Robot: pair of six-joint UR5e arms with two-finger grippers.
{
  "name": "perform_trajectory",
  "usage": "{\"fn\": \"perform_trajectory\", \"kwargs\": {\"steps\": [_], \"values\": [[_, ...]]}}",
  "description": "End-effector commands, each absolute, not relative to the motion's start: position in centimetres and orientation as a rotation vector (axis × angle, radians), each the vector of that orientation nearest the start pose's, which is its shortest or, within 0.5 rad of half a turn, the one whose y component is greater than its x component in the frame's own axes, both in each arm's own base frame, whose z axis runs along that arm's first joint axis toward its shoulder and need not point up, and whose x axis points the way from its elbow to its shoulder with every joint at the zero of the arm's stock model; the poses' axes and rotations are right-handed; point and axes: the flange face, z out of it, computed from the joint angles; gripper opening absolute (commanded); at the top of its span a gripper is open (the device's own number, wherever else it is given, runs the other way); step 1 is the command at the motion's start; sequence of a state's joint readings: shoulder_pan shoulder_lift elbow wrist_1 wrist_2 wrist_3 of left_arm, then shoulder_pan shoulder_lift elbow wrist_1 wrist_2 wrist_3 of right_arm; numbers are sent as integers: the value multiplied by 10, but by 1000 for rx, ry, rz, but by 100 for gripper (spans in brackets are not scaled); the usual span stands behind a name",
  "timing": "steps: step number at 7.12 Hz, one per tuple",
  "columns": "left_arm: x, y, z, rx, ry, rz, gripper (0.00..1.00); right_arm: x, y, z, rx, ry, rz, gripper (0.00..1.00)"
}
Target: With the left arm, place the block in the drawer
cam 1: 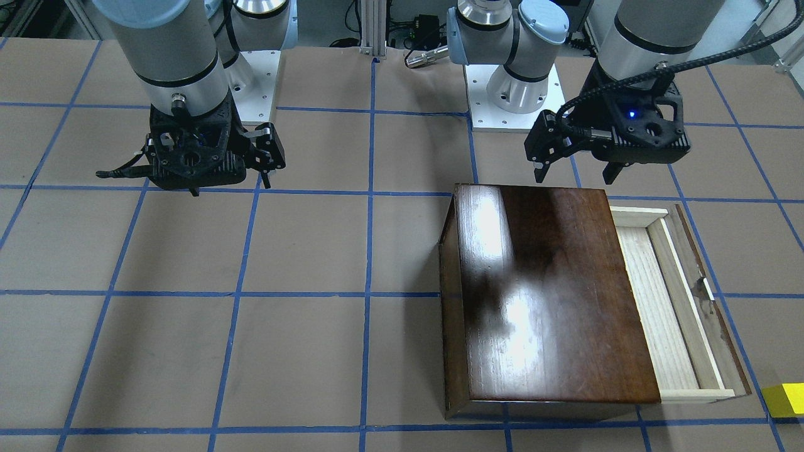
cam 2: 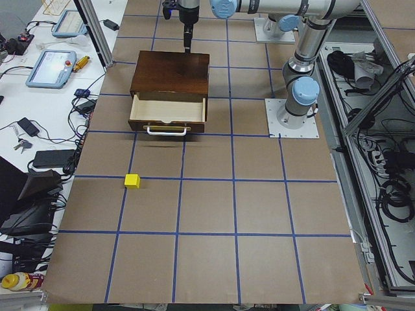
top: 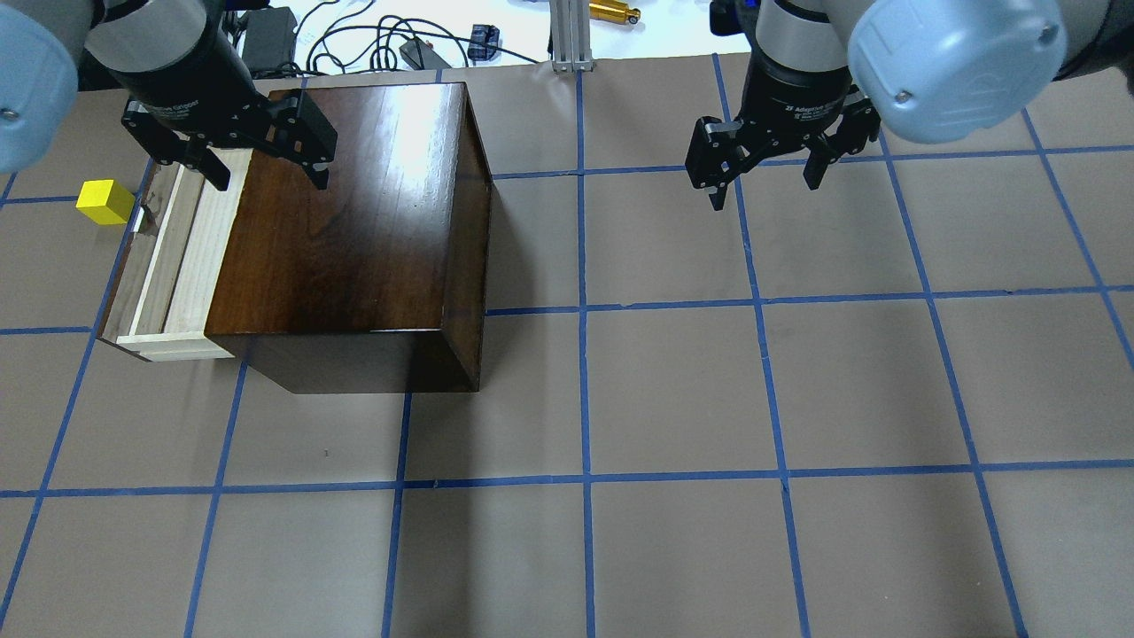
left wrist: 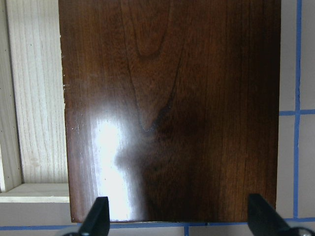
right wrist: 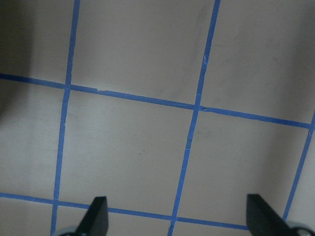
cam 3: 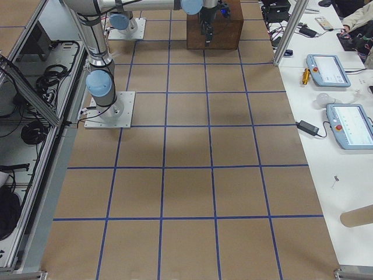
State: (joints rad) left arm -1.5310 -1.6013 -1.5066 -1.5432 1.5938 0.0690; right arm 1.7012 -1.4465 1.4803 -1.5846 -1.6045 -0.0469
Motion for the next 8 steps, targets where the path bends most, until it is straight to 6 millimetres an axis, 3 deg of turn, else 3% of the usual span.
{"fn": "perform_trajectory", "kwargs": {"steps": [1,4,5,7,8], "values": [[-111,-514,508,47,3113,-96,100,199,-521,469,-280,3164,29,100],[-105,-514,508,37,3110,-88,100,199,-521,469,-283,3163,29,100],[-84,-517,507,4,3112,-75,100,199,-521,469,-280,3164,29,100],[6,-532,491,223,3116,-21,100,199,-521,469,-280,3164,29,100],[51,-541,479,426,3098,14,100,199,-521,469,-280,3164,29,100]]}}
